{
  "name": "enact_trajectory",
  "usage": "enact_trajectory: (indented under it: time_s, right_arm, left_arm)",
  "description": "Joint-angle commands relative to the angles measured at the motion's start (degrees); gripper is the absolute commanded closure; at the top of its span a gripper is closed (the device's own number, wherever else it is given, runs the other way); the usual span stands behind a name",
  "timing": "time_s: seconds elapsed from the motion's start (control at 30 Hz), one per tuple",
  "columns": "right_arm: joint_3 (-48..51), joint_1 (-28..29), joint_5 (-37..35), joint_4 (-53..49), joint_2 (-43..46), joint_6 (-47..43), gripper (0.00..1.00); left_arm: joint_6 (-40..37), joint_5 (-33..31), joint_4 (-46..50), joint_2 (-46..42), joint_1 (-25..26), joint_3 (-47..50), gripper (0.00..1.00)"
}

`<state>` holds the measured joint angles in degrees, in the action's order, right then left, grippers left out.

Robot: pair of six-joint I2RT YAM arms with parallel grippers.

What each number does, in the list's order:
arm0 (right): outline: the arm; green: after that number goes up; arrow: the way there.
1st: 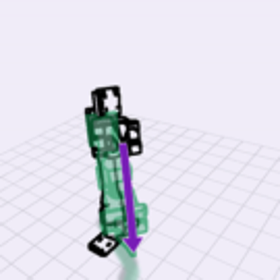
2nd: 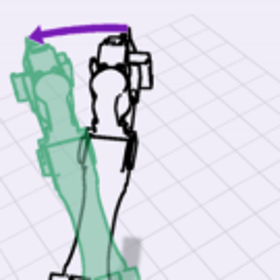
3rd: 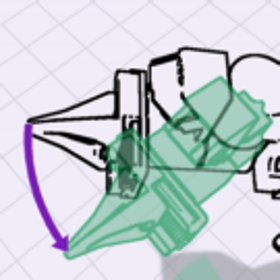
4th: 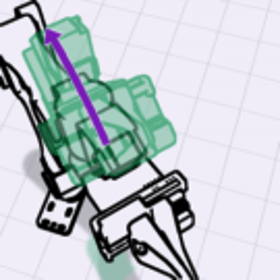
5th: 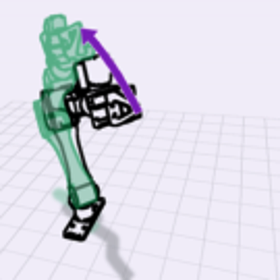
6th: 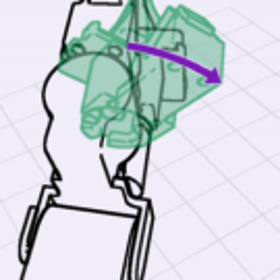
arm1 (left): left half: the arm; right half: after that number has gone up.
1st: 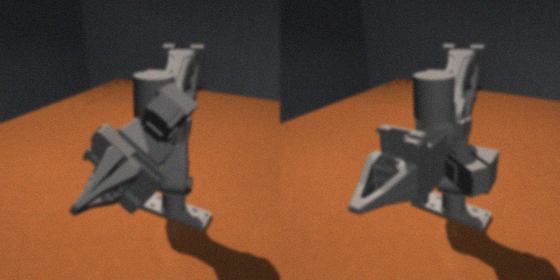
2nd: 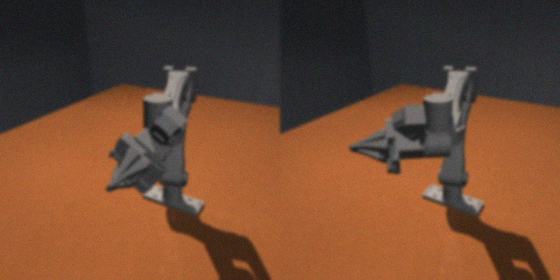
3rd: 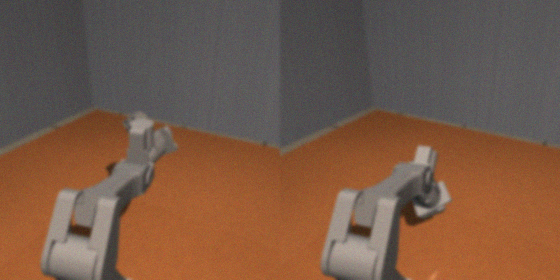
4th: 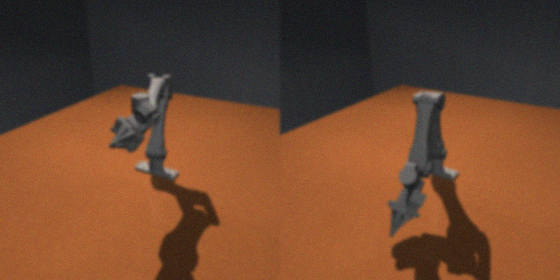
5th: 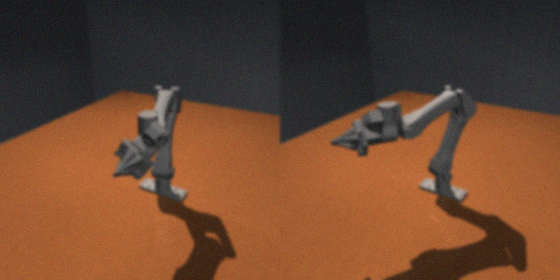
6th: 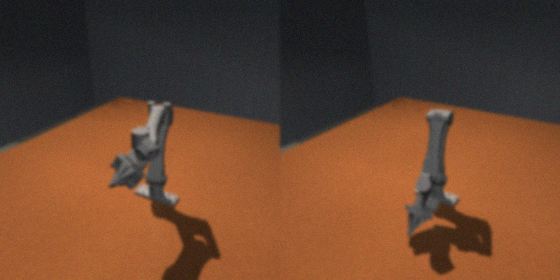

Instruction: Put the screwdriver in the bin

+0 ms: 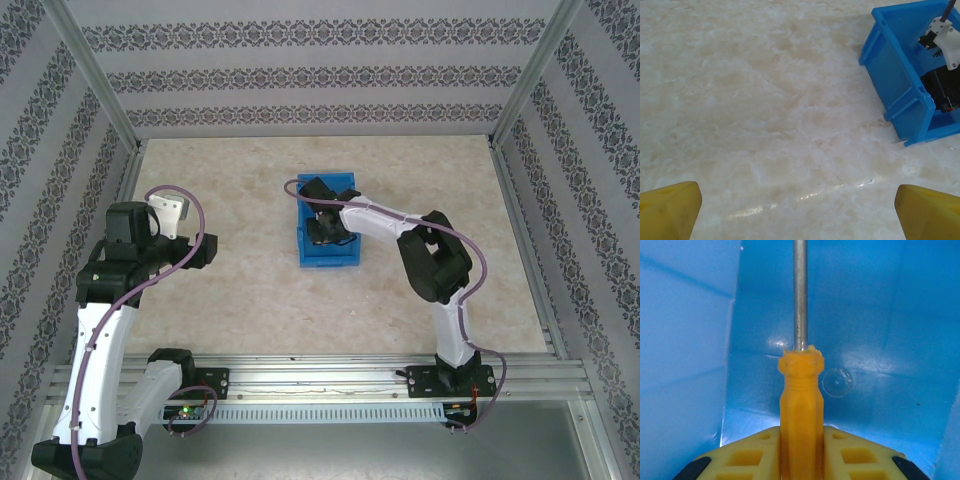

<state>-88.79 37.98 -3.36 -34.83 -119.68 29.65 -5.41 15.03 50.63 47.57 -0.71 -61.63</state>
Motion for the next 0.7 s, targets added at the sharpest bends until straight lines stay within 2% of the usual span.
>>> enact_trajectory:
  time_s: [0.0, 0.4, 0.67]
  right_arm:
    - [-1.55, -0.83, -0.42, 0.24, -1.4, 0.63, 0.74]
    - [-0.62, -1.5, -0.7, 0.2, 0.07, 0.4, 0.67]
    - [0.0, -1.01, -2.98, -0.67, 6.28, 0.09, 0.64]
  left_arm:
    - [-0.91, 0.82, 0.91, 0.18, 0.53, 0.61, 0.01]
    - [-0.39, 0.97, 0.81, 0.92, 0.53, 0.51, 0.01]
    - [-0.3, 1.18, 0.51, 1.21, 0.53, 0.21, 0.01]
